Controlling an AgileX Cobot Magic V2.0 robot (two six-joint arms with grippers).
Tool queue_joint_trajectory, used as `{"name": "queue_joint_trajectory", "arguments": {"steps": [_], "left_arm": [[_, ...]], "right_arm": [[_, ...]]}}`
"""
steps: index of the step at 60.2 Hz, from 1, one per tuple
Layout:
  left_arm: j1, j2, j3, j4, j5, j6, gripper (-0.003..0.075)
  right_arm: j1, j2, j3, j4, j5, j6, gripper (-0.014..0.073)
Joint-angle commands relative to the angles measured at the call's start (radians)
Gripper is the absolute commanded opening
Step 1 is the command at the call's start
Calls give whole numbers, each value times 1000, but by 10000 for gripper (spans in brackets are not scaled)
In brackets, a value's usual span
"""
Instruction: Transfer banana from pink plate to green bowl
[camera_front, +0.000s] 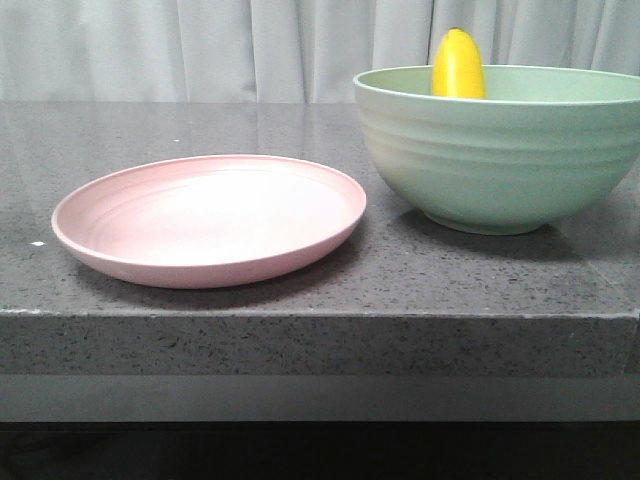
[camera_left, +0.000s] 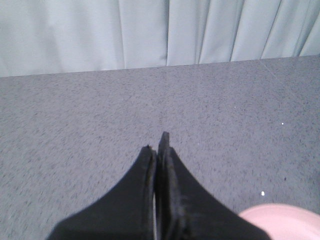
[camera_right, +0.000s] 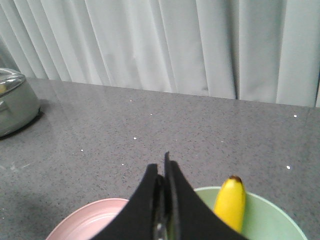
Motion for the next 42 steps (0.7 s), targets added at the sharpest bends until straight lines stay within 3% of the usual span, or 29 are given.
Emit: {"name": "queue_joint_trajectory", "arguments": {"steps": [1,23,42], "left_arm": [[3,-128,92,-11,-113,-8,-20],[3,-617,531,-99,-143,-8,-20],[3,-797,640,-116,-142,-8,-20]], "right_arm": [[-7,-94,70,31,-99,-19,-62],[-7,-529,520,31,-213,-19,-62],[-7,-688,624,32,-194,-19,-62]]}}
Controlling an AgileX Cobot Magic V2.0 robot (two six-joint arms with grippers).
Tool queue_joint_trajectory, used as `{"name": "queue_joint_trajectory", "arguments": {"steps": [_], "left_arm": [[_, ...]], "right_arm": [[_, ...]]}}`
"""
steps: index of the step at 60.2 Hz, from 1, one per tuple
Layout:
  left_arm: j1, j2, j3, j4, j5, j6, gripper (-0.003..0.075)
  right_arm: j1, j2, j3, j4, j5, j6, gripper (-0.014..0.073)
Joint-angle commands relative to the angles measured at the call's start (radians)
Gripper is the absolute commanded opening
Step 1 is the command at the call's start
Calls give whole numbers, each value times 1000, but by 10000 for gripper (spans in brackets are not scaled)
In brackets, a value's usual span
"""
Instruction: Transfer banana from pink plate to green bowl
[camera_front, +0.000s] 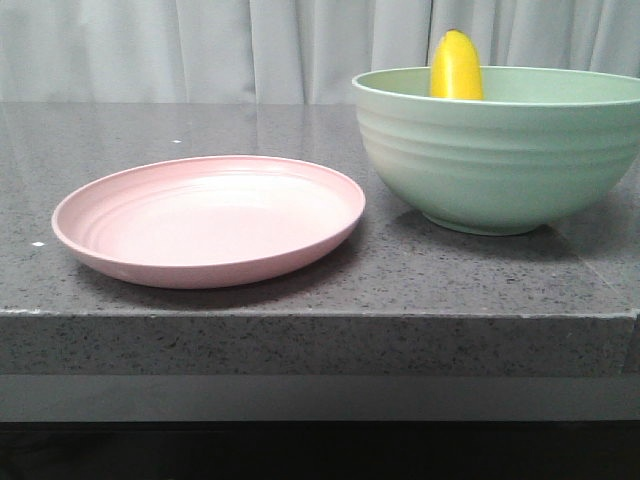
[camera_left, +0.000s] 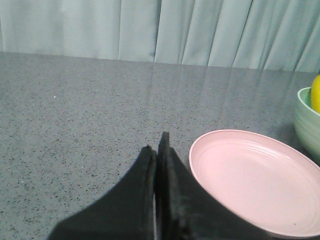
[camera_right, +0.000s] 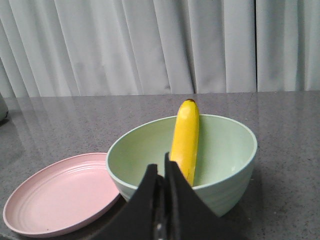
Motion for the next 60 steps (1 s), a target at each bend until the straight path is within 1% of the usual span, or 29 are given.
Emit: {"name": "queue_joint_trajectory", "arguments": {"steps": [1,16,32,38,48,57,60], "left_arm": [[1,7,-23,-13,-90,-8,-20],[1,7,-23,-13,-90,-8,-20],[1,7,-23,-13,-90,-8,-20],[3,-11,12,-13,-110,-8,-20],[62,-96,113,-8,-110,-6,-20],[151,-205,220,-8,-110,-6,-20],[176,-203,247,-8,-126,-6,-20]], "right_arm": [[-7,6,-25,24,-16,-10,-62],[-7,6,-25,24,36,-10,-62],[-7,6,-25,24,38,-10,-62],[-7,6,-25,24,38,-10,-62],[-7,6,-25,24,38,-10,-62],[-7,6,-25,24,38,-10,-62],[-7,6,-25,24,38,-10,-62]]}}
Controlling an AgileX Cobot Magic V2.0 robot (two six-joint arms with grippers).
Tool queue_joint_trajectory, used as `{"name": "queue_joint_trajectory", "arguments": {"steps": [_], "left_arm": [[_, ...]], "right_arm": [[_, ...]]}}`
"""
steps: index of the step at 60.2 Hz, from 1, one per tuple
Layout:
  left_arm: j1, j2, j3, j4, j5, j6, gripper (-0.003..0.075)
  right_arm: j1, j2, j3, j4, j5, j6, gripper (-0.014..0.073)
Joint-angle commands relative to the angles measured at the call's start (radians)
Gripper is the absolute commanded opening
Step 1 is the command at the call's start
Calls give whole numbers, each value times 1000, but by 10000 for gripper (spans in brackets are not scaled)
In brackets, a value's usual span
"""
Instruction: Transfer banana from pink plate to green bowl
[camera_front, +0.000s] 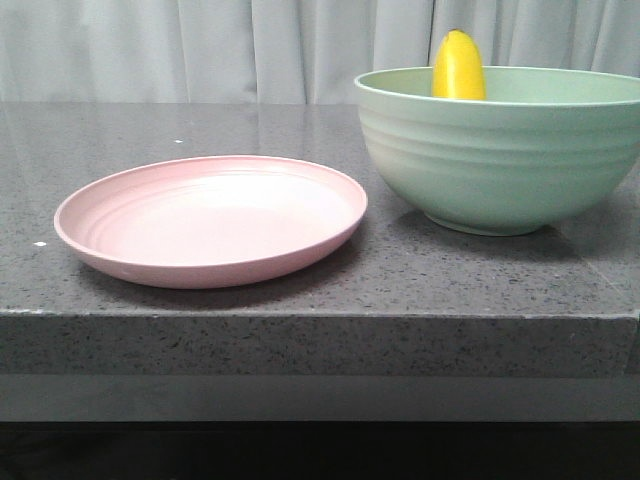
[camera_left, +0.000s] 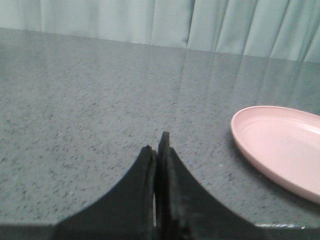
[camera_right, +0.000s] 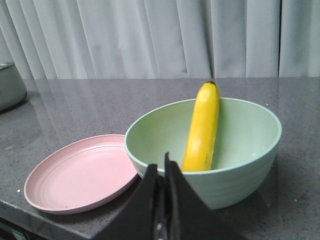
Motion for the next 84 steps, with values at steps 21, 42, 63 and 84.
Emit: {"name": "queue_joint_trajectory", "arguments": {"steps": [21,42,63,84], "left_arm": [[127,-21,104,-6,-211,-6,-20],[127,-21,104,-6,-211,-6,-20],[127,-21,104,-6,-211,-6,-20],[127,-21,104,-6,-211,-6,-20]], "right_arm": [[-7,11,-26,24,-40,-8,-62],[-7,11,-26,24,-40,-8,-62],[-7,11,-26,24,-40,-8,-62],[-7,11,-2,-22,-122,20,-62]]}}
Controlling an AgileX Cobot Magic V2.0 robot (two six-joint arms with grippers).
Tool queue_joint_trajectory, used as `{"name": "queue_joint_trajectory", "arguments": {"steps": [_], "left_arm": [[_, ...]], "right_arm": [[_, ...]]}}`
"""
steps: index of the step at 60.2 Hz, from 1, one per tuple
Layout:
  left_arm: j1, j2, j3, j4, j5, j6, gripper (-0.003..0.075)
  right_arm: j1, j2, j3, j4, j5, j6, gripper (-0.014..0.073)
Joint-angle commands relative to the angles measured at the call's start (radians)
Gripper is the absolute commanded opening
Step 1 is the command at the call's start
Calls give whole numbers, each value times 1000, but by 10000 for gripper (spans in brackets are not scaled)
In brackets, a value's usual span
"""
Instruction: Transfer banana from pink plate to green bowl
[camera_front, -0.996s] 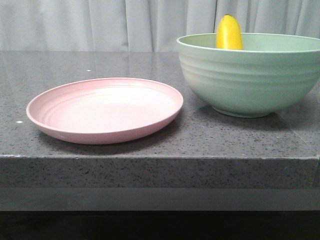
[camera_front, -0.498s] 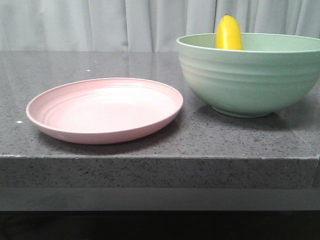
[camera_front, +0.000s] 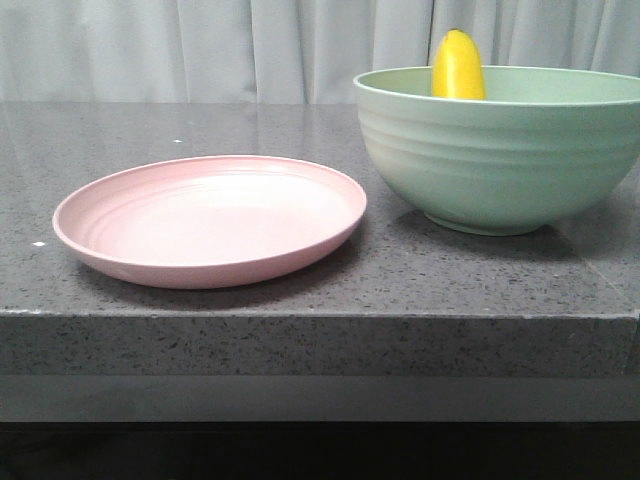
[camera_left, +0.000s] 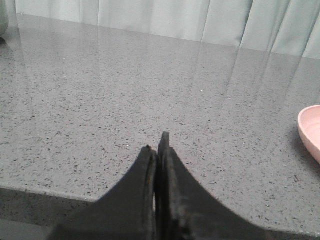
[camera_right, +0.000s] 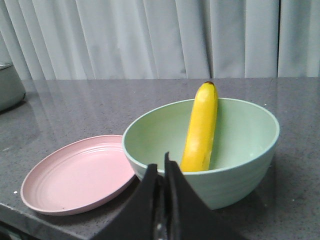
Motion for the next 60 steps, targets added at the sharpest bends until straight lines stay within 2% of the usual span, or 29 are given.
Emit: {"name": "queue_joint_trajectory", "arguments": {"steps": [1,5,12,15,20,27,39,49,60], "left_arm": [[2,-21,3,-6,-89,-6,-20],[2,-21,3,-6,-89,-6,-20],[2,-21,3,-6,-89,-6,-20],[2,-21,3,-6,-89,-6,-20],[2,-21,3,-6,-89,-6,-20],[2,-21,3,-6,-89,-6,-20],[2,-19,3,-6,-89,-6,-20],[2,-19,3,-6,-89,-6,-20],[2,-19,3,-6,-89,-6,-20]], "right_arm": [[-7,11,-11,-39,-108,34,-62],[-7,11,4,-189,-150,173,-62],[-5,11,46,-570,-230,516,-62],[-5,11,70,-690,-266,635,-62],[-5,7,121,-845,-344,758,-62],[-7,-29,200,-854,-402,776,-62],[-22,-118,307,-843,-371,776,-62],[-60,-192,307,-843,-261,776,-62],[-71,-189,307,-842,-249,776,-62]]}}
